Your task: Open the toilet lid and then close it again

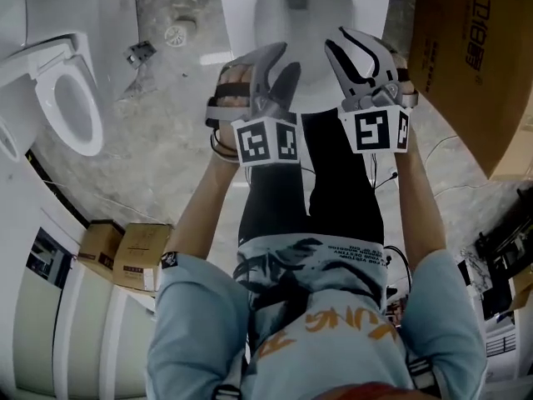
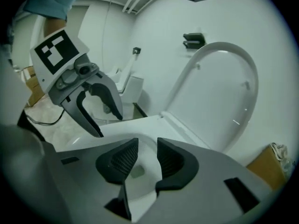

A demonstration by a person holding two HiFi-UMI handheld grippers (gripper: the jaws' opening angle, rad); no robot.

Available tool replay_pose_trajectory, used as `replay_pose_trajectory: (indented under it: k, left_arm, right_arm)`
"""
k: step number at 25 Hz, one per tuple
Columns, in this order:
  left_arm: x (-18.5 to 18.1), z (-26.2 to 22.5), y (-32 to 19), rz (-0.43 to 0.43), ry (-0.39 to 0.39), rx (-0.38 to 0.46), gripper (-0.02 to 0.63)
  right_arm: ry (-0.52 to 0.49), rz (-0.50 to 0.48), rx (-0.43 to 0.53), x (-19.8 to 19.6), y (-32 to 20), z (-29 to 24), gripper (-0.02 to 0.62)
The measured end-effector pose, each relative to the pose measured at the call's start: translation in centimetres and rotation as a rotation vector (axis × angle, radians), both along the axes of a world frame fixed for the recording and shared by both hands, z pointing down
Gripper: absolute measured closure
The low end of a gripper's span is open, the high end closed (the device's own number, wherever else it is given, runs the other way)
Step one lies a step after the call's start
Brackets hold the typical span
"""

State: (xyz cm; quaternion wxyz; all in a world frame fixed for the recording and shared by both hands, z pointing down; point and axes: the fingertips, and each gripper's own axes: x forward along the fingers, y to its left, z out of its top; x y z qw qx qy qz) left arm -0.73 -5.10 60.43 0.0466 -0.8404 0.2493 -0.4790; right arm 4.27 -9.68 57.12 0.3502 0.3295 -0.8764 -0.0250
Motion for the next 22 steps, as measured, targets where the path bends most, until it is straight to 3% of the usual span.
replay_pose_trajectory:
  k: [8,11,16,22]
  left_arm:
    - [-1.3,6.9,11.6,0.293,-0.185,-0.124,0.301]
    - [-1.1,8.5,15.0,0.372,-0.213,-0.173,0.28]
    - [-1.2,11.0,16.9,0.366,-0.279,-0.189,0.261]
    - [-0.6,13.6,17.0,0.328,-0.327,-0.153,0.261]
  right_arm:
    - [0.125,-0.229,-0.225,-1.0,11.5,7.7,0.357]
    - [0.145,-0.3,-0.292,-1.3,14.9,9.6,0.319]
    - [0.241,-0.433,-0.379,-1.4,19.6,13.0,0.241]
    - [0.377,-0.547,-0.348,-1.8,22.3,16.5,0.229]
